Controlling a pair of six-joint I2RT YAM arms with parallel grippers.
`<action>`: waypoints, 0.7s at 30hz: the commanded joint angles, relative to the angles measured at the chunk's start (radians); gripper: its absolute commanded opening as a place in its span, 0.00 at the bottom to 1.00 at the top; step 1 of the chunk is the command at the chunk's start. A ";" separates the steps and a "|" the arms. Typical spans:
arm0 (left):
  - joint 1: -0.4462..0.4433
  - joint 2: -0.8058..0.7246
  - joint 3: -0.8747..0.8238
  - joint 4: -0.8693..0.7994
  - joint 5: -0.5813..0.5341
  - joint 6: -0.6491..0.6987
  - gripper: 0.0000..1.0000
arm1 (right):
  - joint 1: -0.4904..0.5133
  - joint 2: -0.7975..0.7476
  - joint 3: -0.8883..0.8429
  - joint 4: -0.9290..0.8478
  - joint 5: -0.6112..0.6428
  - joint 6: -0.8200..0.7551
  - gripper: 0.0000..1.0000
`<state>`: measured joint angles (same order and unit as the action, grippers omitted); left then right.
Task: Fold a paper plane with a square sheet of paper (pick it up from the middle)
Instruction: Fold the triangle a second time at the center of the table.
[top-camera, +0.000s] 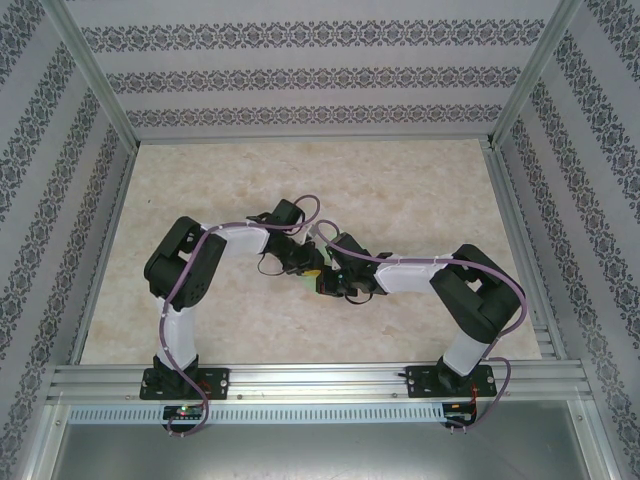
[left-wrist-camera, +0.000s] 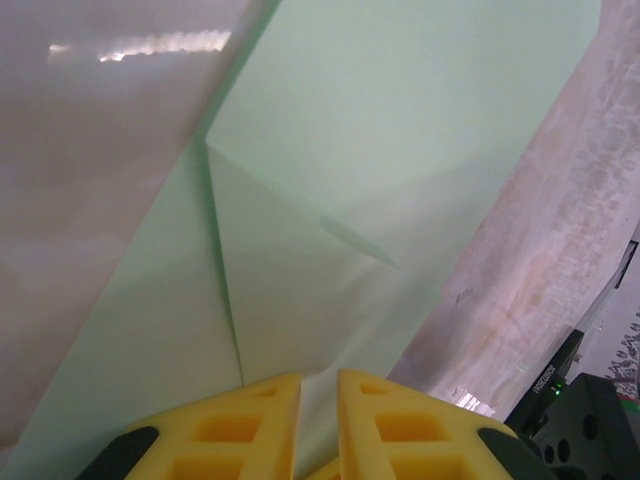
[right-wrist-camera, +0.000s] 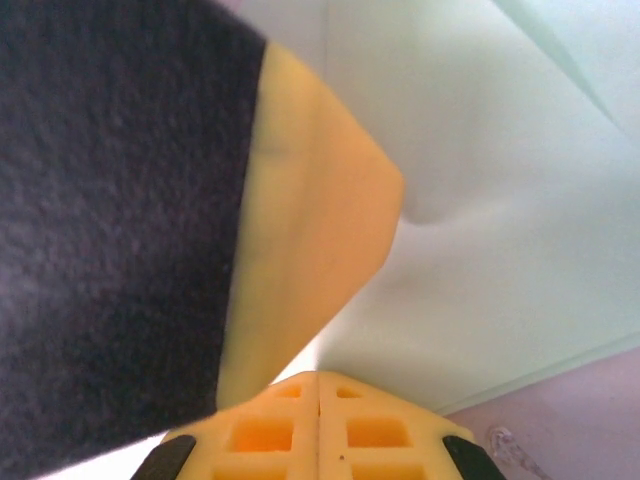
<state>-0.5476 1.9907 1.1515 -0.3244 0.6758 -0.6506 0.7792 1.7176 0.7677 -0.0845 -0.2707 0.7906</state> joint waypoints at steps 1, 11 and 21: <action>0.066 0.039 0.042 0.096 -0.183 0.042 0.20 | 0.028 0.096 -0.095 -0.294 0.060 -0.022 0.03; 0.070 0.087 0.096 0.078 -0.184 0.071 0.22 | 0.028 0.081 -0.105 -0.297 0.063 -0.022 0.03; 0.086 0.123 0.179 0.040 -0.199 0.104 0.23 | 0.025 0.051 -0.129 -0.305 0.062 -0.028 0.03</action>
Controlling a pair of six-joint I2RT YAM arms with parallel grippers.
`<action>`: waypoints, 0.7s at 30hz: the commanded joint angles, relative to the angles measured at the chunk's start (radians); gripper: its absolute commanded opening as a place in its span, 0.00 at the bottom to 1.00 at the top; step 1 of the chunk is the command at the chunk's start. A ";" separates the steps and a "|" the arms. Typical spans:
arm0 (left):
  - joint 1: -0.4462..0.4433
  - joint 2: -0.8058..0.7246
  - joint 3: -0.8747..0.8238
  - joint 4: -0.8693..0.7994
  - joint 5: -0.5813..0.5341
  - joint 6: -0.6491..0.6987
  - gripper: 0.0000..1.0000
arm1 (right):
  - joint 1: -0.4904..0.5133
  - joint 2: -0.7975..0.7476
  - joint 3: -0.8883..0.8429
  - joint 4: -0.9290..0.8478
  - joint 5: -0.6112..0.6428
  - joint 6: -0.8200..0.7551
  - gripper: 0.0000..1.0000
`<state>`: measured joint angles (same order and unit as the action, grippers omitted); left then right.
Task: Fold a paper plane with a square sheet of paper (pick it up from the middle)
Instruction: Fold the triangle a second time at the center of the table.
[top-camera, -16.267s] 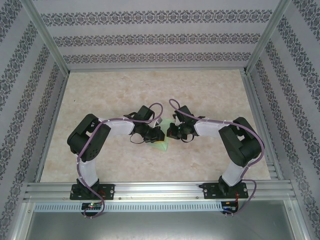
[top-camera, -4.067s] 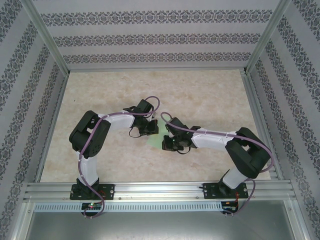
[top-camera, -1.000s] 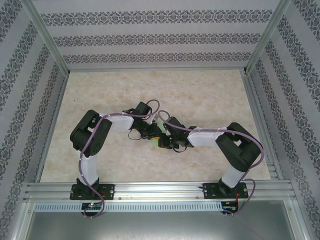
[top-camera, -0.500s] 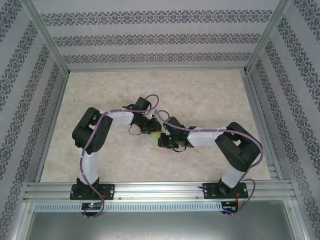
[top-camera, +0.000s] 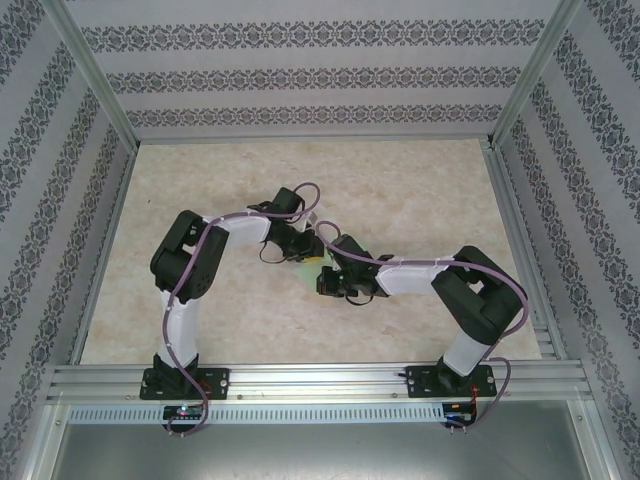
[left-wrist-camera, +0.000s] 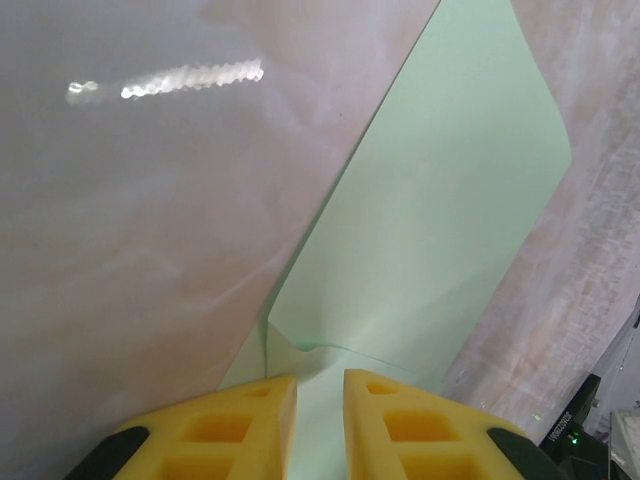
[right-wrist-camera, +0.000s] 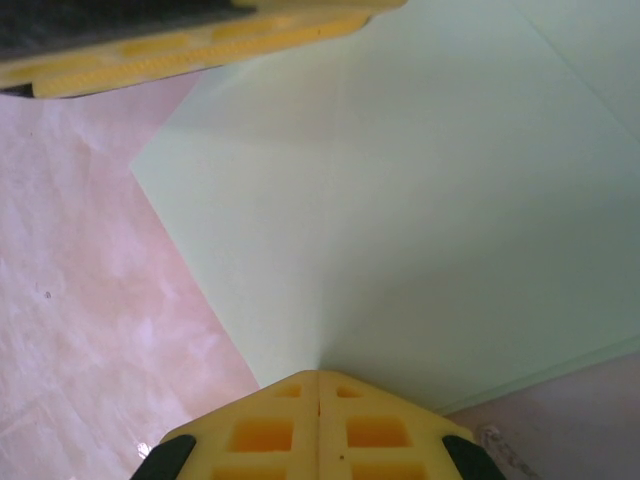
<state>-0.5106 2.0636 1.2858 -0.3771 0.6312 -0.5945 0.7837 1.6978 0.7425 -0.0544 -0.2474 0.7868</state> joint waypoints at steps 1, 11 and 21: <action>0.049 0.054 0.056 0.090 -0.154 0.050 0.23 | 0.020 0.066 -0.105 -0.337 0.040 -0.025 0.03; 0.064 0.068 0.140 0.042 -0.175 0.079 0.24 | 0.008 0.020 -0.110 -0.350 0.038 -0.041 0.03; 0.077 -0.035 0.095 0.020 -0.204 0.088 0.25 | -0.033 -0.165 -0.018 -0.390 0.037 -0.059 0.11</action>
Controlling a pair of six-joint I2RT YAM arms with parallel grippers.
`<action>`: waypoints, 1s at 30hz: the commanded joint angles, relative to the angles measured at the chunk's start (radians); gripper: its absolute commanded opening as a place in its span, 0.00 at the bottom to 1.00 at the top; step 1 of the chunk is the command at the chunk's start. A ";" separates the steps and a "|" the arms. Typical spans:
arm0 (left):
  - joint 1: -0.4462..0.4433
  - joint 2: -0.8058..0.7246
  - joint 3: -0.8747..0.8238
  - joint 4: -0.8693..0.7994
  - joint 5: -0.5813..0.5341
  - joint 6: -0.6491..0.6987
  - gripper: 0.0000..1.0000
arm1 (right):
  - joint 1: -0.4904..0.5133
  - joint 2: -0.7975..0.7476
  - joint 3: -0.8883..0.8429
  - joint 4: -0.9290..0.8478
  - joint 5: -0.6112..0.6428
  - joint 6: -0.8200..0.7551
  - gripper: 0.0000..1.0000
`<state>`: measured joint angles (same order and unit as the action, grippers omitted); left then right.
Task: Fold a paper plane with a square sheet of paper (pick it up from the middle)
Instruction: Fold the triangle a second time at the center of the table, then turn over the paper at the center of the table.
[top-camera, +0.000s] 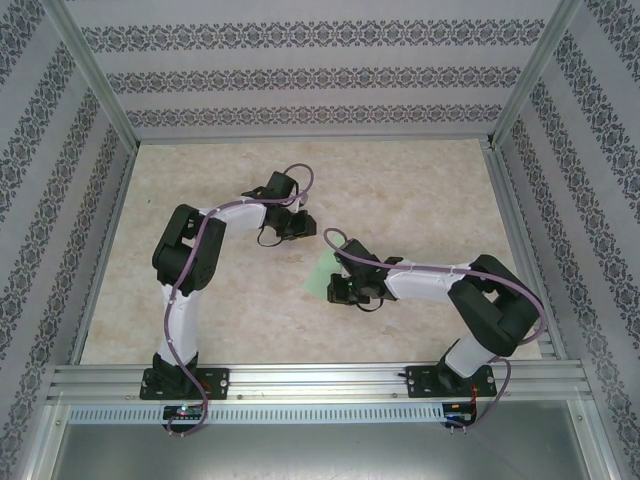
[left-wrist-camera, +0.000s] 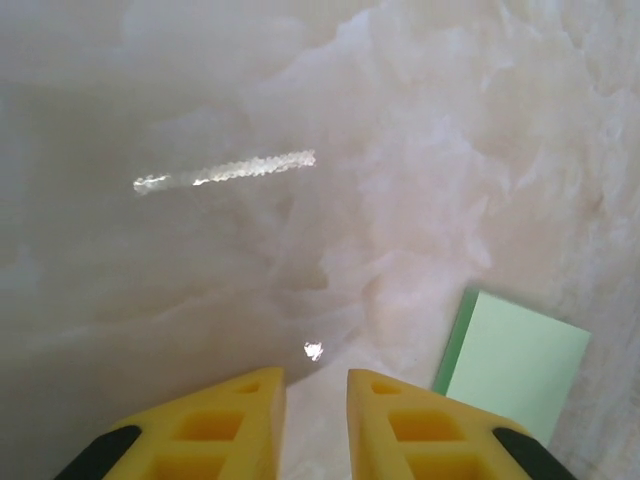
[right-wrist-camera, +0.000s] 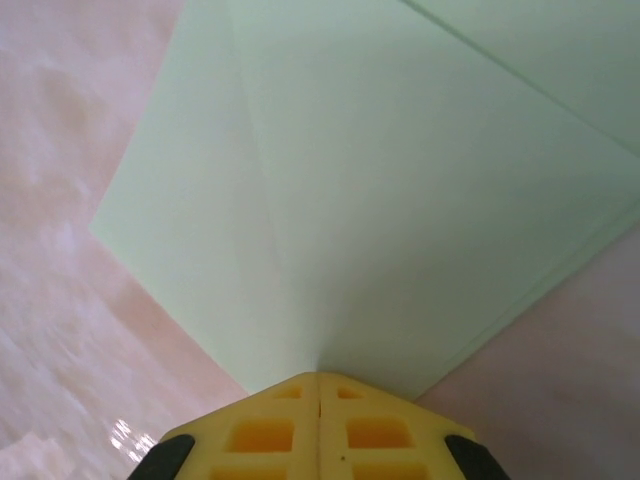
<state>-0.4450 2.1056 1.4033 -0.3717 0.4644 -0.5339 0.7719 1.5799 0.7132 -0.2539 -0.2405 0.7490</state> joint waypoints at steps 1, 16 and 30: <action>0.012 -0.095 -0.036 0.015 -0.041 0.021 0.26 | -0.032 -0.079 0.024 -0.188 0.037 -0.017 0.14; -0.025 -0.329 -0.299 0.058 0.010 -0.071 0.35 | -0.240 -0.114 0.080 -0.072 -0.058 -0.077 0.42; -0.105 -0.318 -0.380 0.152 0.139 -0.169 0.35 | -0.233 0.064 0.105 0.023 -0.149 -0.079 0.20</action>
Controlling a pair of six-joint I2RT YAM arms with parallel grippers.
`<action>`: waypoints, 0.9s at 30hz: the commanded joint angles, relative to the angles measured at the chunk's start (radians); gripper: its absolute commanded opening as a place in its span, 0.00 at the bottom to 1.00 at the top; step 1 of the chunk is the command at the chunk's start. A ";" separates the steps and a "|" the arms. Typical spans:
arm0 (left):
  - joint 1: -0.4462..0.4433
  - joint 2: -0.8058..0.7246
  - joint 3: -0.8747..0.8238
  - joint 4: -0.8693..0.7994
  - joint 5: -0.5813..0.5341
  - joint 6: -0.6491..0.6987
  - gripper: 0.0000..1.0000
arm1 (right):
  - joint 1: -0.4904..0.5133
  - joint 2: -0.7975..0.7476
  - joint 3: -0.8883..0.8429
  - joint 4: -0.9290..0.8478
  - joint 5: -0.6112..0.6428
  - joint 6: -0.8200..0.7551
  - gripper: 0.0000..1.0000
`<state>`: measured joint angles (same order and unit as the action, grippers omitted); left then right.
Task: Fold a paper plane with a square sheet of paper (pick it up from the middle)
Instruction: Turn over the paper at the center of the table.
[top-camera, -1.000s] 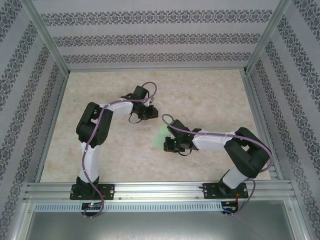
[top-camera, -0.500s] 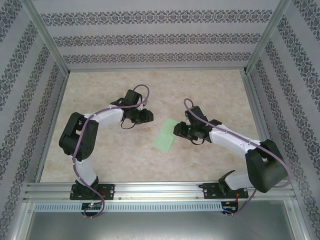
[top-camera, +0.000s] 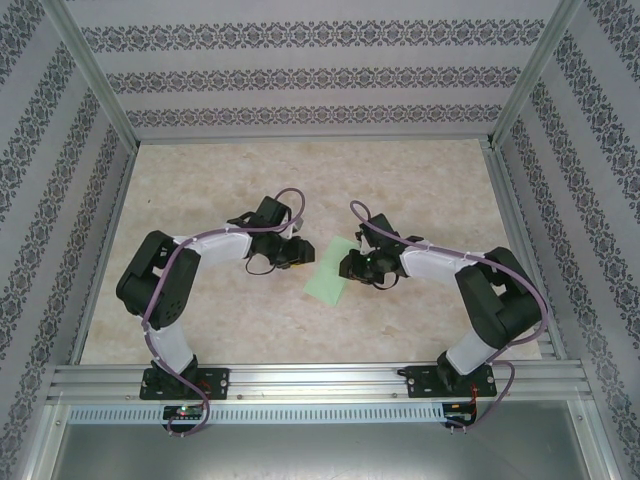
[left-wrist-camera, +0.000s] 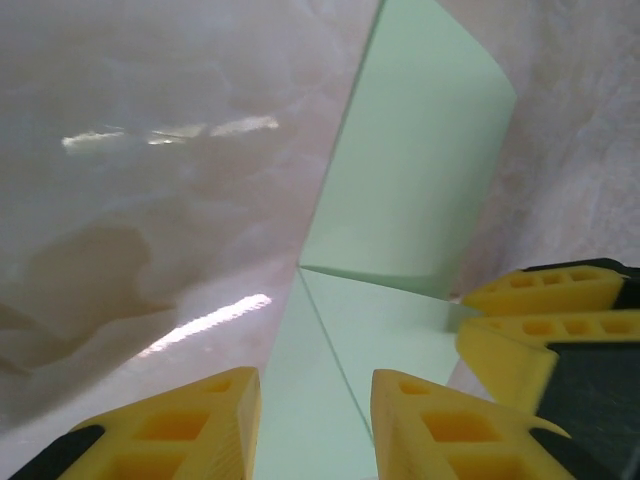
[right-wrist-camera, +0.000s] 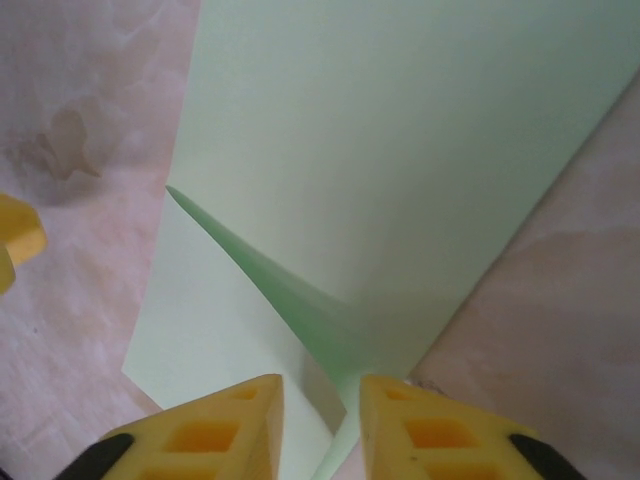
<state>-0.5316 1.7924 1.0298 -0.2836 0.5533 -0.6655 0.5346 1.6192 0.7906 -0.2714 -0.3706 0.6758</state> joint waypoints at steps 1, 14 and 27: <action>-0.022 -0.002 -0.007 0.067 0.054 -0.040 0.35 | 0.004 0.029 0.027 0.043 -0.017 -0.003 0.17; -0.064 0.063 0.008 0.095 0.123 -0.053 0.37 | -0.008 0.039 0.000 0.026 0.042 0.023 0.08; -0.085 0.140 0.051 0.108 0.146 -0.044 0.36 | -0.012 0.033 -0.011 0.028 0.043 0.031 0.08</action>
<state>-0.6025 1.9106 1.0512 -0.2184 0.6765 -0.7128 0.5339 1.6543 0.7918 -0.2569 -0.3511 0.6899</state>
